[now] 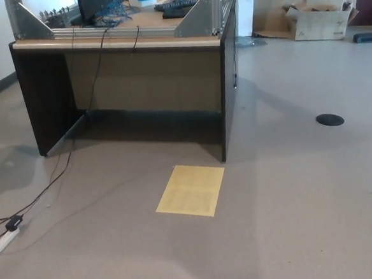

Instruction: A person hands over a black lunchbag to the robot and the robot uses its left hand to grab the strips of the lunchbag, the gives it back to the person.

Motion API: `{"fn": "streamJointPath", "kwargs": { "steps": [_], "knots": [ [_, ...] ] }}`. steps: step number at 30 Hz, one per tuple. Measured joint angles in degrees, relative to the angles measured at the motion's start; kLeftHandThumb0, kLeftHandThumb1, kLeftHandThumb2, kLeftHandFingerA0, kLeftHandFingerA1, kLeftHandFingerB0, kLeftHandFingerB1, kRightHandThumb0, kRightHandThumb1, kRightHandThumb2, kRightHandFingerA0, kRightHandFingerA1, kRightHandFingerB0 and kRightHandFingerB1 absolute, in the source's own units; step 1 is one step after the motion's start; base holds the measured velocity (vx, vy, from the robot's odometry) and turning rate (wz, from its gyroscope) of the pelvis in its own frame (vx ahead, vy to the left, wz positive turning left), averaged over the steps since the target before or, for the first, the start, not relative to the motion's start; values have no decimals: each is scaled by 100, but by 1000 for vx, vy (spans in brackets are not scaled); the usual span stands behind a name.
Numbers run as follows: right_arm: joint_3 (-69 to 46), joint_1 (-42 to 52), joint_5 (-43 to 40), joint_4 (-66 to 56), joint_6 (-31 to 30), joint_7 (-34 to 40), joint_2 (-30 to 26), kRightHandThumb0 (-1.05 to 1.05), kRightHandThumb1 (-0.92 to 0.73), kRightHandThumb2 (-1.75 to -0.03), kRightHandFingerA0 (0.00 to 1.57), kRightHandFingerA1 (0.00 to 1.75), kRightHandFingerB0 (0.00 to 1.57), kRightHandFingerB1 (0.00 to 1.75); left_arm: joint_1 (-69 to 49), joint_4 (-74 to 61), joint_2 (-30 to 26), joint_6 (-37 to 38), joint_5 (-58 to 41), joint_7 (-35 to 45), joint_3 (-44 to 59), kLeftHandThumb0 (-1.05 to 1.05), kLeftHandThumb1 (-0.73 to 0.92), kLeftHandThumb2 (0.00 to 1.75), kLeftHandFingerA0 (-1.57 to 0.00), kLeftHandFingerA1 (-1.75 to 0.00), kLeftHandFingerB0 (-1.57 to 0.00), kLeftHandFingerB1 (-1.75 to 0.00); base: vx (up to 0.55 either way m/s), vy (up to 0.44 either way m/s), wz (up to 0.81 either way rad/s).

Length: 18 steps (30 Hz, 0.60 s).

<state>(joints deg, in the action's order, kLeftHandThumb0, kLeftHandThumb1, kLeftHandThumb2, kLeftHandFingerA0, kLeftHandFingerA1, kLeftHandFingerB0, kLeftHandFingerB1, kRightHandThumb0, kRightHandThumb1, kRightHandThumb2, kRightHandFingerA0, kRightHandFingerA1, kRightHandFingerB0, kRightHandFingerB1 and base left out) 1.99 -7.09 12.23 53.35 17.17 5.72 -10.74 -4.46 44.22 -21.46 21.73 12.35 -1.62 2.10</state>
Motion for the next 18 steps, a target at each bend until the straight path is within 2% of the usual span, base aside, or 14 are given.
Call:
{"fn": "streamJointPath", "kwargs": {
  "steps": [1, 2, 3, 5, 6, 8, 9, 12, 13, 14, 18],
  "knots": [
    [1, -15, 4, 11, 63, 24, 0, -59, -55, -96, 36, 57, 17, 46, 9, 0, -25, 75, 2, -9, 2, -75, 54, 91, -4, -41, -5, -30, 0, 0, 0],
    [3, -28, 11, 27, 140, 55, 0, -59, -55, -96, 36, 57, 16, 46, 17, 0, -57, 163, 2, -15, 4, -77, 54, 90, -6, -42, -3, -30, 0, 0, 0],
    [7, -36, 20, 43, 214, 85, -1, -59, -55, -97, 35, 57, 16, 46, 22, 0, -88, 243, 2, -18, 6, -79, 55, 88, -7, -41, -9, -28, 0, 0, 0],
    [15, -48, 43, 84, 371, 143, -3, -59, -55, -96, 35, 57, 16, 46, 29, 2, -146, 422, 3, -31, 19, -73, 53, 89, -5, -43, -5, -31, 0, 0, 0],
    [21, -53, 61, 111, 456, 176, -4, -58, -54, -96, 35, 57, 16, 46, 32, 6, -164, 528, 3, -38, 25, -79, 54, 87, -7, -41, -10, -28, 0, 0, 0],
    [26, -63, 88, 181, 619, 231, -4, -57, -54, -96, 36, 57, 16, 46, 41, 41, -189, 733, 2, -40, 39, -78, 54, 89, -2, -36, -12, -27, 0, 0, 0],
    [28, -75, 96, 226, 699, 254, -4, -61, -72, -61, 40, 42, 29, 35, 45, 66, -210, 829, 1, -40, 45, -77, 54, 89, -3, -35, -12, -27, 0, 0, 0],
    [30, -128, 115, 335, 933, 345, -9, -61, -71, -61, 40, 43, 29, 36, 81, 158, -289, 1116, 2, -42, 62, -73, 53, 90, -1, -37, -7, -29, 0, 0, 0],
    [32, -154, 125, 372, 1011, 378, -14, -61, -71, -60, 41, 43, 30, 36, 96, 178, -313, 1203, 2, -45, 64, -77, 53, 88, -1, -35, -12, -28, 0, 0, 0],
    [32, -182, 132, 411, 1091, 413, -19, -56, -53, -96, 37, 58, 17, 47, 107, 185, -335, 1287, 2, -48, 69, -76, 53, 88, -1, -37, -12, -30, 0, 0, 0],
    [41, -243, 167, 552, 1329, 512, -30, -59, -54, -96, 36, 57, 18, 47, 127, 240, -351, 1524, 2, -67, 87, -73, 52, 88, 0, -34, -13, -31, 0, 0, 0]
  ]
}}
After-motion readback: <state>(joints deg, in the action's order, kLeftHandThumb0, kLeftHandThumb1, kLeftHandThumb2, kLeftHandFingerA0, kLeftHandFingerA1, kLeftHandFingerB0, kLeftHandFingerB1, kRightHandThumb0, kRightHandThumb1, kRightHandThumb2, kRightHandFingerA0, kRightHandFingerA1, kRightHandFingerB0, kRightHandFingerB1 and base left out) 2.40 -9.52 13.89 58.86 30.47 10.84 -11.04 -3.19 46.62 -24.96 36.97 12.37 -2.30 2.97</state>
